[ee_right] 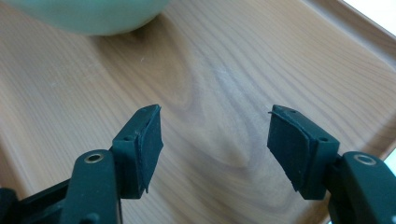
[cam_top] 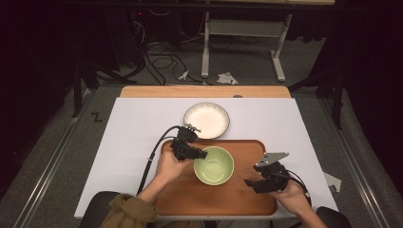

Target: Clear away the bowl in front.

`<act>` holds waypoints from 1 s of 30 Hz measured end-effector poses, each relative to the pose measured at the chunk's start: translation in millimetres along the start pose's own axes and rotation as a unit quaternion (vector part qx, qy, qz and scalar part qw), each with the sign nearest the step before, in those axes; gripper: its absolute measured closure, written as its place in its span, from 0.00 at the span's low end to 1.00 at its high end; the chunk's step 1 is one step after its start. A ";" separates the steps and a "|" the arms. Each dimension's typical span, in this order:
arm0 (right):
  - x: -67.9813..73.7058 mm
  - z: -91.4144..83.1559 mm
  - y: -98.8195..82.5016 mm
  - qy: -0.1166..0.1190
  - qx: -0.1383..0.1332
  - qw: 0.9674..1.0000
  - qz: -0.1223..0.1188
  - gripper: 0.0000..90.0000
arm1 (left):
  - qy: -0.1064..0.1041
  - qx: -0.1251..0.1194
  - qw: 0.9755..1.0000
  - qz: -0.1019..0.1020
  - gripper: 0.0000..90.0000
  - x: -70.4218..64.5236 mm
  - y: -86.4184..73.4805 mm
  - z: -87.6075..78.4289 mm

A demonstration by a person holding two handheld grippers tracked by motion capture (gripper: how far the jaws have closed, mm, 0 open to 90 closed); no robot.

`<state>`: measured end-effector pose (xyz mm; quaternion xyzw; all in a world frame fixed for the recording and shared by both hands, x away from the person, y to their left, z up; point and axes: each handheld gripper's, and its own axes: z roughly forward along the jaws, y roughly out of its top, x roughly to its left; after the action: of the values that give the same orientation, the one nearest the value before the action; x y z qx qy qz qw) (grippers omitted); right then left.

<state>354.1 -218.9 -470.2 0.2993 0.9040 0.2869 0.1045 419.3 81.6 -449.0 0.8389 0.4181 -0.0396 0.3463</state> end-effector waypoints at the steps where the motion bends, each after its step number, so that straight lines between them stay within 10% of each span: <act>1: 0.0 0.1 0.0 0.000 0.000 1.000 0.000 0.40 | 0.002 0.001 1.000 0.001 0.90 0.2 -0.2 1.1; 30: 0.6 0.8 0.1 -0.002 0.002 1.000 -0.005 0.39 | 0.003 0.007 1.000 -0.015 0.90 5.4 -3.0 20.3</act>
<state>354.0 -218.1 -470.8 0.2958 0.9056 0.2843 0.1073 425.1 74.0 -467.9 0.8354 0.4309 -0.0454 0.3382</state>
